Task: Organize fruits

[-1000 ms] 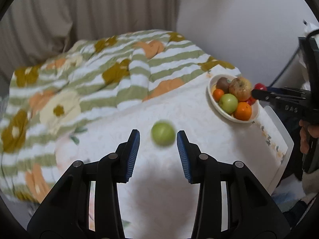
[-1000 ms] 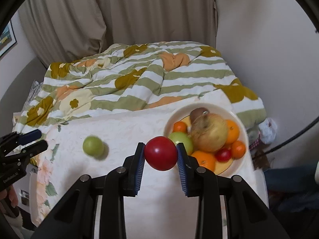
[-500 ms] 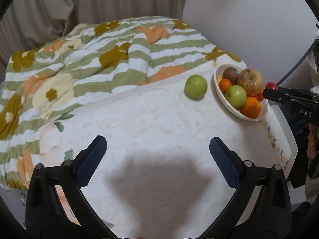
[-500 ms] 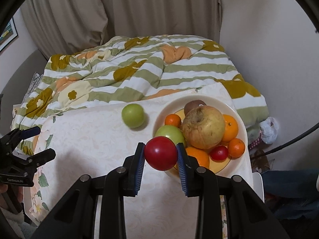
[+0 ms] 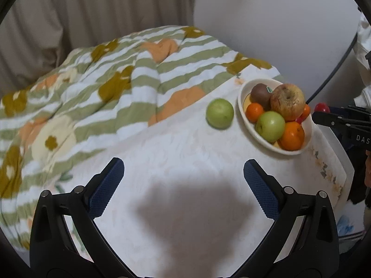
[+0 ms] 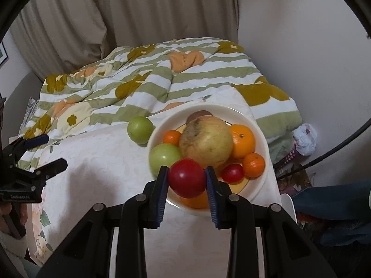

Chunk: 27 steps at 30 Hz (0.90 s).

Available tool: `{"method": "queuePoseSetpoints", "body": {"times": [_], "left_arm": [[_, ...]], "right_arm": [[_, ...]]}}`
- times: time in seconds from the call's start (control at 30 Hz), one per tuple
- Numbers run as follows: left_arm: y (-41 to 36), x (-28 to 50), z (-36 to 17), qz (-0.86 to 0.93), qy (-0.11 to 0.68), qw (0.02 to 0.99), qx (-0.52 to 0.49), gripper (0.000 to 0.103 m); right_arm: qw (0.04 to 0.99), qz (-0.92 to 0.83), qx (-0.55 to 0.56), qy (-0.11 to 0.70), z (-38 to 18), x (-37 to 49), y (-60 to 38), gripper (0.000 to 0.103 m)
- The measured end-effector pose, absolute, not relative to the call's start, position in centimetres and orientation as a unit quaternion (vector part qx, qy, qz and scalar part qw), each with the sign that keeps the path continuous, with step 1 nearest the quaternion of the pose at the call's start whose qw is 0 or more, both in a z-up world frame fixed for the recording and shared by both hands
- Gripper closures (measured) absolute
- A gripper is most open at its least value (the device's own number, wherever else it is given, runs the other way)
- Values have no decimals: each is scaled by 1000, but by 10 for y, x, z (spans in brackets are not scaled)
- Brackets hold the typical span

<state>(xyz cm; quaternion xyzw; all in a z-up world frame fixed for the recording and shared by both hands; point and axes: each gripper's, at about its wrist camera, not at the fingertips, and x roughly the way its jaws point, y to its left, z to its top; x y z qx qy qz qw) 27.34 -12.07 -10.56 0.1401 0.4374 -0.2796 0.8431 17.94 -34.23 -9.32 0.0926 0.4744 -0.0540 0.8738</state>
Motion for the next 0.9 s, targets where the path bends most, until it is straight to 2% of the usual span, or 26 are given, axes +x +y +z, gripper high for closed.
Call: {"method": "queuePoseSetpoints", "body": {"times": [0.27,0.63,0.9], "left_arm": [[-162,300,-113,-338,409,825,198,0],[-220,338,-156,-430,389,767,275,0],[-241,341,-186,-465,381,731,324,7]], "right_arm": [[874,-64,106,471,-98,178,-359,74],[873,-82,118,466,-108,176,-366,74],[869,-96,128,468,-114,172,-364,74]]}}
